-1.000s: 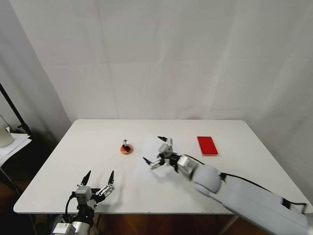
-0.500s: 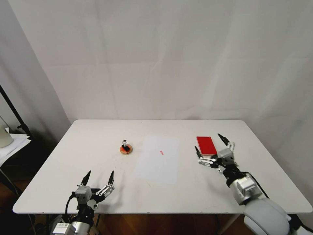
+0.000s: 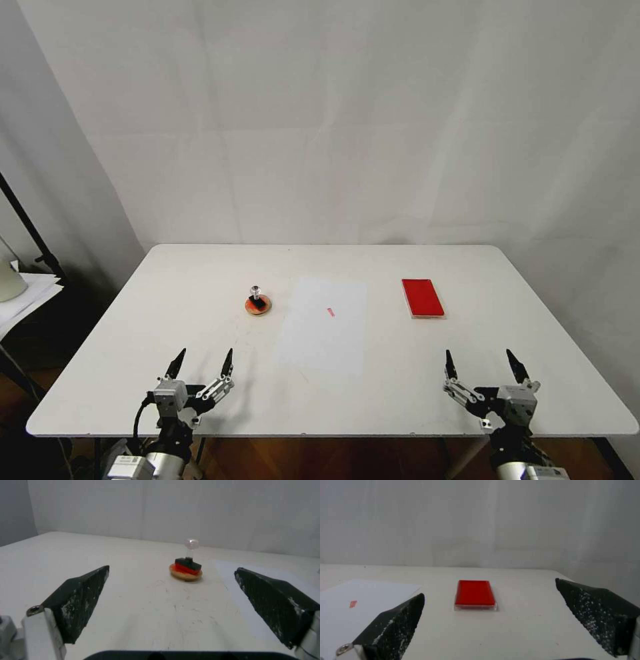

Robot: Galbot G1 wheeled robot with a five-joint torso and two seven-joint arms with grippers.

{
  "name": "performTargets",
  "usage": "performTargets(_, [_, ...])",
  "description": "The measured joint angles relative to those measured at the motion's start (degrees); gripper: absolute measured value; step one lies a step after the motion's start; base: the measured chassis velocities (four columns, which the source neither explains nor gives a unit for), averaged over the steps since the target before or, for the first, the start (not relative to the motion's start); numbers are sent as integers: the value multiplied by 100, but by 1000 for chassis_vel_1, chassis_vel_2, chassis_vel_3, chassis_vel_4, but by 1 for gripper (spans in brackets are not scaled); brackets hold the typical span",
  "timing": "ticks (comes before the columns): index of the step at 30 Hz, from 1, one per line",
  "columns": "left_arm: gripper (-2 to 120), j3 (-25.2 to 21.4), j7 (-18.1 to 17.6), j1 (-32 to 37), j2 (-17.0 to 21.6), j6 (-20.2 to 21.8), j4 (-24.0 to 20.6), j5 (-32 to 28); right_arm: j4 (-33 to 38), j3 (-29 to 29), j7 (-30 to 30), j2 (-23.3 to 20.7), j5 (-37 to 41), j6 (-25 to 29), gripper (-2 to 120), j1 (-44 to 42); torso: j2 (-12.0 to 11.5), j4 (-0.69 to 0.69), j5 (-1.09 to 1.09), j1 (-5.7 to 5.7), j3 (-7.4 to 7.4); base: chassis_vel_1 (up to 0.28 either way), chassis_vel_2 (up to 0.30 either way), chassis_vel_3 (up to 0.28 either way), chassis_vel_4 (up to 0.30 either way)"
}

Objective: Pick up the stamp from the ink pad and place it onto another ink pad.

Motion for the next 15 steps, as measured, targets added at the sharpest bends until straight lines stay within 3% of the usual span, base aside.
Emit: performTargets(15, [100, 0, 0, 0, 0, 0, 0, 0, -189, -82, -201, 28, -140, 211, 100, 5, 0, -1, 1, 0, 0, 0, 0, 0, 0])
